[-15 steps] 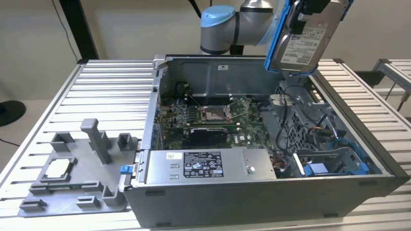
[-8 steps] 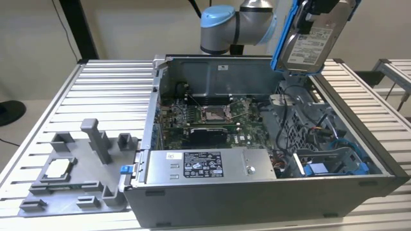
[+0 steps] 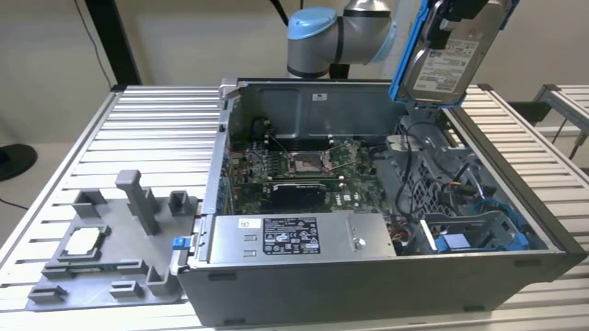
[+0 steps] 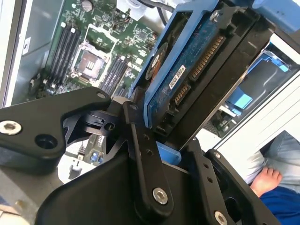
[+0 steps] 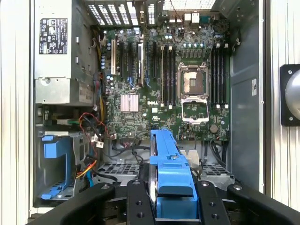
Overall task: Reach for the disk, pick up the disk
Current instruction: 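Pick up the disk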
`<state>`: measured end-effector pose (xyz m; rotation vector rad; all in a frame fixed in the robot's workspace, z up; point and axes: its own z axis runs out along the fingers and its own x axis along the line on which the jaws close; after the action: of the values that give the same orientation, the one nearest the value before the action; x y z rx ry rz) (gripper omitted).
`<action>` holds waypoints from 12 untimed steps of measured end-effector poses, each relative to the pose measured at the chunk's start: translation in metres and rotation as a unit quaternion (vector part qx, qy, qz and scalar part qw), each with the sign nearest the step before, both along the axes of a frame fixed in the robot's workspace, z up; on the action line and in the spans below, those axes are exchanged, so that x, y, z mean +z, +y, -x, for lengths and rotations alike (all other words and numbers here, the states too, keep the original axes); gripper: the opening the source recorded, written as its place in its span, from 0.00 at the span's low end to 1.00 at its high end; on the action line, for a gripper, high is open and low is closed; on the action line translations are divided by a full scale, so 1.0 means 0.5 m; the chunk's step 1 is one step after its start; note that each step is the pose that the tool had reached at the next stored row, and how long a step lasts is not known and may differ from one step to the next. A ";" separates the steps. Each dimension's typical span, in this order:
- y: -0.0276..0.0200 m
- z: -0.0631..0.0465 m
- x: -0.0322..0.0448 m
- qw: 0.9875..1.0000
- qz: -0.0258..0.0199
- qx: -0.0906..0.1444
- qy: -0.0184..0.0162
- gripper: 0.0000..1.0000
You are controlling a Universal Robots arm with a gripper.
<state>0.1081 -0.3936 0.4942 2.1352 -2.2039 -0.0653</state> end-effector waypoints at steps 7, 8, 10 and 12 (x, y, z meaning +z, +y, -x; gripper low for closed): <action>-0.0002 0.000 0.000 1.000 0.000 0.000 0.000 0.00; -0.0004 0.000 0.000 1.000 0.000 0.000 0.000 0.00; -0.0011 0.001 0.000 1.000 0.000 0.000 0.000 0.00; -0.0024 0.002 0.000 1.000 0.000 0.000 -0.002 0.00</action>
<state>0.1069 -0.3948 0.4942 2.1368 -2.2056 -0.0621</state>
